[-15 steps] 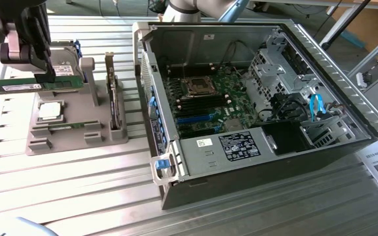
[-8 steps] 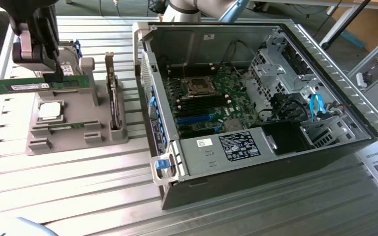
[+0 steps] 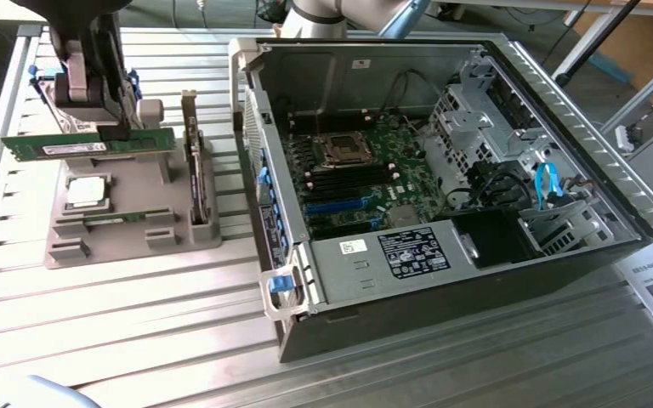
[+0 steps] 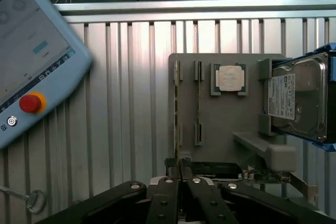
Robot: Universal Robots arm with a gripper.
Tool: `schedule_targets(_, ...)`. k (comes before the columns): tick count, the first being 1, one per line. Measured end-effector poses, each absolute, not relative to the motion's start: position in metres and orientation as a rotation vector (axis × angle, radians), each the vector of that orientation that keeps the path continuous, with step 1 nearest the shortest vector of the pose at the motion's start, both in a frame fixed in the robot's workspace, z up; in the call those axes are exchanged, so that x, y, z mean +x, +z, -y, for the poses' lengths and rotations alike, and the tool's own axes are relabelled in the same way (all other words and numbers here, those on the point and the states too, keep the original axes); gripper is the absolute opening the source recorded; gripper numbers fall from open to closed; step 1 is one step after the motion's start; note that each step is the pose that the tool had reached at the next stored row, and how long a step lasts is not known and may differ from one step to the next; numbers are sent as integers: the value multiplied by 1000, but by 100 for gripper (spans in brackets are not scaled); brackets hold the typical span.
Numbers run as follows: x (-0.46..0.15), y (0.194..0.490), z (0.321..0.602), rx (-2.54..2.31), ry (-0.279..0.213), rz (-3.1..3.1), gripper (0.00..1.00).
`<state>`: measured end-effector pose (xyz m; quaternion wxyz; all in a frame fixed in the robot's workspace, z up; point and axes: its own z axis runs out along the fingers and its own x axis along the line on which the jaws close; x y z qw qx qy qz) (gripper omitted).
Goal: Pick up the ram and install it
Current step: 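Pick up the ram and move it above insertion slot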
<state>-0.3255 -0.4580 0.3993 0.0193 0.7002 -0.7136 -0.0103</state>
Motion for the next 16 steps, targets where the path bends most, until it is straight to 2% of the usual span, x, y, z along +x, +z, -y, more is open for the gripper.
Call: schedule_targets(16, -286, 399, 458, 2176, -32, 2212, 12)
